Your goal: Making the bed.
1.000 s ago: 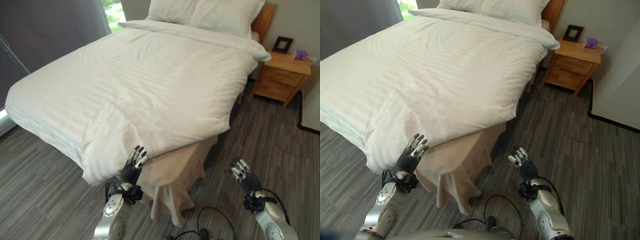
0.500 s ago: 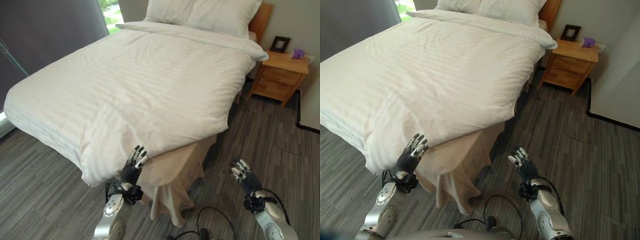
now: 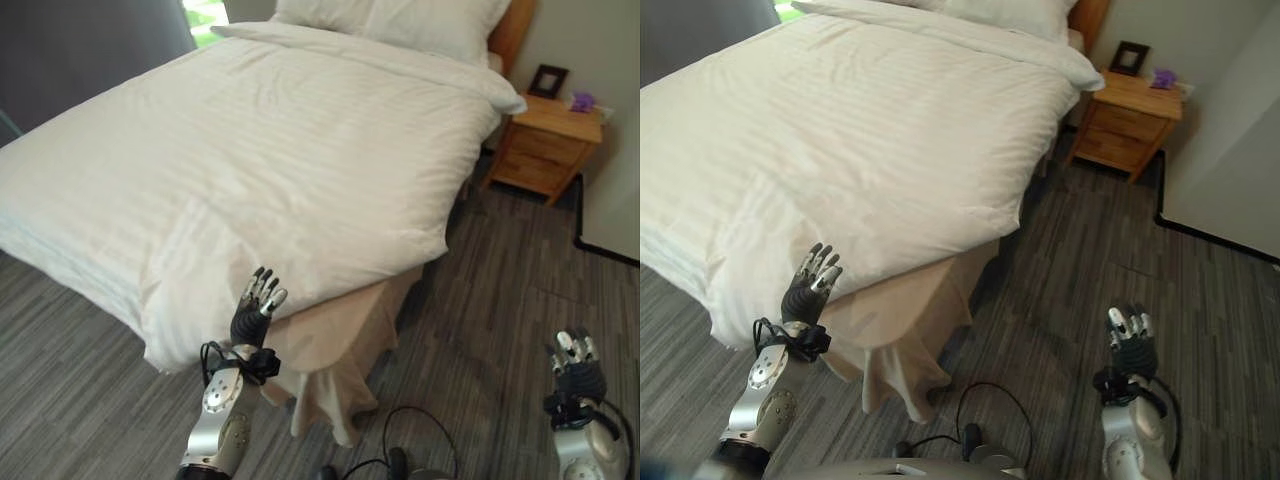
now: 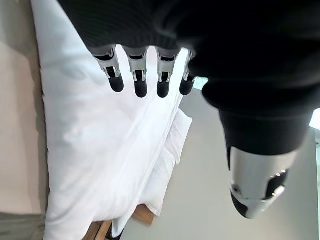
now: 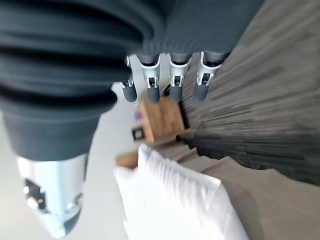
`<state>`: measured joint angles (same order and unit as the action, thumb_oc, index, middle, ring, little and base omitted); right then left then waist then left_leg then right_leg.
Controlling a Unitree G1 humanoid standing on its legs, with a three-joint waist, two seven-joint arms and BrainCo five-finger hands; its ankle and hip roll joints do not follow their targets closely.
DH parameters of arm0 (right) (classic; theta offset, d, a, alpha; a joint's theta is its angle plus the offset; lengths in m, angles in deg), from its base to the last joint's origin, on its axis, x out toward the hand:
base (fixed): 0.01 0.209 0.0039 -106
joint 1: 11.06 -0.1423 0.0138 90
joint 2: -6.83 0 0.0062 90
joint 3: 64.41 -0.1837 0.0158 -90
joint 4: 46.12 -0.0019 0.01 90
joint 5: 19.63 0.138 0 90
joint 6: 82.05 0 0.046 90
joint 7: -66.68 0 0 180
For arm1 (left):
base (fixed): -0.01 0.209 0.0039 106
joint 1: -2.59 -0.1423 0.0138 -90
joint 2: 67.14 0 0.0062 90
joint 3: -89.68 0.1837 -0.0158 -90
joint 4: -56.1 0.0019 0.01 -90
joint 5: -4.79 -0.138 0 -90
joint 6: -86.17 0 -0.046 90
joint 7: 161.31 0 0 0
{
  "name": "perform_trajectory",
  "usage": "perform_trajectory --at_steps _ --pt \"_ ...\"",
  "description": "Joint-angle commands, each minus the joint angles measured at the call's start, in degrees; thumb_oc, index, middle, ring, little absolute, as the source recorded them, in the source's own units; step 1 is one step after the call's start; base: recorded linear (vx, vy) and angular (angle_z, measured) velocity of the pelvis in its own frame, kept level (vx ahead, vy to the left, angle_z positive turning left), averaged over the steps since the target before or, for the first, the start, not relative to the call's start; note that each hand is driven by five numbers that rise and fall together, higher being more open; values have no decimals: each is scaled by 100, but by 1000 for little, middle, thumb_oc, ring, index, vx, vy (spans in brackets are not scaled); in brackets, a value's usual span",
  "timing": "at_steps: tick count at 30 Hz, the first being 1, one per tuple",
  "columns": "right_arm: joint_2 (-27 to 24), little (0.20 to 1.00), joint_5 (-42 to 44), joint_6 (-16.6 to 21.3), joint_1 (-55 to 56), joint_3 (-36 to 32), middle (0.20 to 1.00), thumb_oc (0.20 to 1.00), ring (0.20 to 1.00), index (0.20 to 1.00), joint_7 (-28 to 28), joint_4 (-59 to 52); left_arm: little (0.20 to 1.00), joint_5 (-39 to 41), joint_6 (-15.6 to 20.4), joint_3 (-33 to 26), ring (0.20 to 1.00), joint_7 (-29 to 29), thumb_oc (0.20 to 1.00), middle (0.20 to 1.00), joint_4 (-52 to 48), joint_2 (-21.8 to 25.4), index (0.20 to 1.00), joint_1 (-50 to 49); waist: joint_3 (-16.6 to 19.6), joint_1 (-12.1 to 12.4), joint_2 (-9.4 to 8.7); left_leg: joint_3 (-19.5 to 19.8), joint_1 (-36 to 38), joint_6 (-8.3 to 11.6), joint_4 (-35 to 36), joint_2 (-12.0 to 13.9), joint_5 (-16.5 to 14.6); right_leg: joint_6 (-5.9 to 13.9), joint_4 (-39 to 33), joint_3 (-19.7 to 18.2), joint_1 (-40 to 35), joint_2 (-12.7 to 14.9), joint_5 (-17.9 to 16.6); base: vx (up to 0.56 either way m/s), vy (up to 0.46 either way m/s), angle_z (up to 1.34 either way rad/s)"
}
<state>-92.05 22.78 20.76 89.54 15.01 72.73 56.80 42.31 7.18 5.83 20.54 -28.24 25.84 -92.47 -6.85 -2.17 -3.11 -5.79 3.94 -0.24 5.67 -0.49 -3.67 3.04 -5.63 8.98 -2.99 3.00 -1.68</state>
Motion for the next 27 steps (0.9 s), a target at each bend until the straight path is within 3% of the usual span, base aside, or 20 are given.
perform_trajectory --at_steps 1,2,4,5,6,9,10,11,12,13,15,17,18,23,27 --pt "-557 1000 -744 149 -779 -254 1000 1000 1000 1000 4 398 1000 -45 193 -202 1000 -252 1000 1000 -481 357 1000 63 189 230 -48 -381 -79 110 -67 235 478 473 242 32 145 490 -254 19 -32 43" --pt "-1215 1000 -1040 78 -1119 -188 1000 1000 1000 1000 -172 696 1000 73 213 -349 1000 -429 1000 1000 -661 452 1000 -217 167 370 -71 -270 -92 128 -67 238 494 452 237 162 71 479 -219 23 -33 48" --pt "-1474 1000 -1149 57 -1357 -47 1000 1000 1000 1000 -169 837 1000 138 219 -399 1000 -467 1000 1000 -713 454 1000 -336 173 428 -87 -225 -108 133 -67 237 502 447 243 211 60 477 -210 16 -28 45" --pt "-2134 1000 -1441 -52 -2091 457 1000 1000 1000 1000 -299 1465 1000 309 242 -468 1000 -538 1000 1000 -792 449 1000 -587 148 611 -124 -117 -141 146 -67 230 523 438 240 334 20 478 -200 -8 -21 45" --pt "-2403 1000 -1628 -130 -2599 846 1000 1000 1000 1000 -331 1841 1000 407 231 -537 1000 -553 1000 1000 -836 444 1000 -725 118 721 -141 -57 -163 155 -67 230 542 434 242 401 0 480 -197 -9 -32 42" --pt "-2814 1000 -2060 -231 -3645 1674 1000 1000 1000 1000 -420 2415 1000 482 220 -625 1000 -525 1000 1000 -778 391 1000 -992 58 958 -186 55 -212 174 -83 228 562 434 227 538 -44 471 -195 -15 -27 22" --pt "-3242 1000 -2481 -272 -4965 2634 1000 1000 1000 1000 -407 3002 1000 436 210 -642 1000 -512 1000 1000 -676 403 1000 -1162 12 1136 -224 187 -332 192 -101 217 618 436 186 689 -46 473 -219 -19 -37 34" --pt "-3241 1000 -2480 -271 -4976 2645 1000 1000 1000 1000 -407 3008 1000 436 209 -646 1000 -512 1000 1000 -676 399 1000 -1163 16 1128 -223 190 -337 192 -101 217 619 436 186 692 -42 473 -219 -35 -42 38" --pt "-3321 1000 -2509 -284 -6141 3108 1000 1000 1000 1000 -110 3770 1000 386 183 -549 1000 -503 1000 1000 -532 570 1000 -1284 -68 1424 -269 324 -467 211 -135 215 645 437 162 826 -36 477 -217 -24 -20 29" --pt "-3308 1000 -2490 -264 -6282 3231 1000 1000 1000 1000 -116 3840 1000 384 183 -579 1000 -504 1000 1000 -529 522 1000 -1280 -65 1365 -244 338 -494 207 -132 208 665 438 159 840 -16 482 -228 -47 -36 30" --pt "-3263 1000 -2689 -318 -7707 4020 1000 1000 1000 1000 46 4730 1000 424 113 -440 1000 -524 1000 1000 -392 710 1000 -1298 -229 1646 -279 525 -738 231 -174 207 727 439 122 1018 63 479 -249 -74 -25 71" --pt "-3260 1000 -2681 -312 -7760 4065 1000 1000 1000 1000 41 4755 1000 423 113 -446 1000 -524 1000 1000 -391 689 1000 -1290 -216 1617 -270 538 -774 226 -175 198 747 440 120 1032 90 486 -262 -64 -9 62" --pt "-3090 1000 -2729 -367 -8548 4458 1000 1000 1000 1000 140 5163 1000 491 58 -184 1000 -552 1000 1000 -383 818 1000 -1201 -363 1829 -288 684 -1023 251 -190 187 812 435 90 1157 218 481 -276 -79 -9 55" --pt "-2678 1000 -2994 -426 -9453 5168 1000 1000 1000 1000 130 5674 1000 592 -19 393 1000 -625 1000 1000 -408 774 1000 -895 -611 1948 -233 834 -1472 288 -232 167 913 425 63 1282 547 459 -316 -63 11 32" --pt "-2419 1000 -2650 -371 -9542 5181 1000 1000 1000 1000 89 5493 1000 683 -35 775 1000 -619 1000 1000 -315 718 1000 -645 -811 2005 -207 872 -1780 292 -221 144 976 422 63 1189 893 458 -365 -35 43 6"
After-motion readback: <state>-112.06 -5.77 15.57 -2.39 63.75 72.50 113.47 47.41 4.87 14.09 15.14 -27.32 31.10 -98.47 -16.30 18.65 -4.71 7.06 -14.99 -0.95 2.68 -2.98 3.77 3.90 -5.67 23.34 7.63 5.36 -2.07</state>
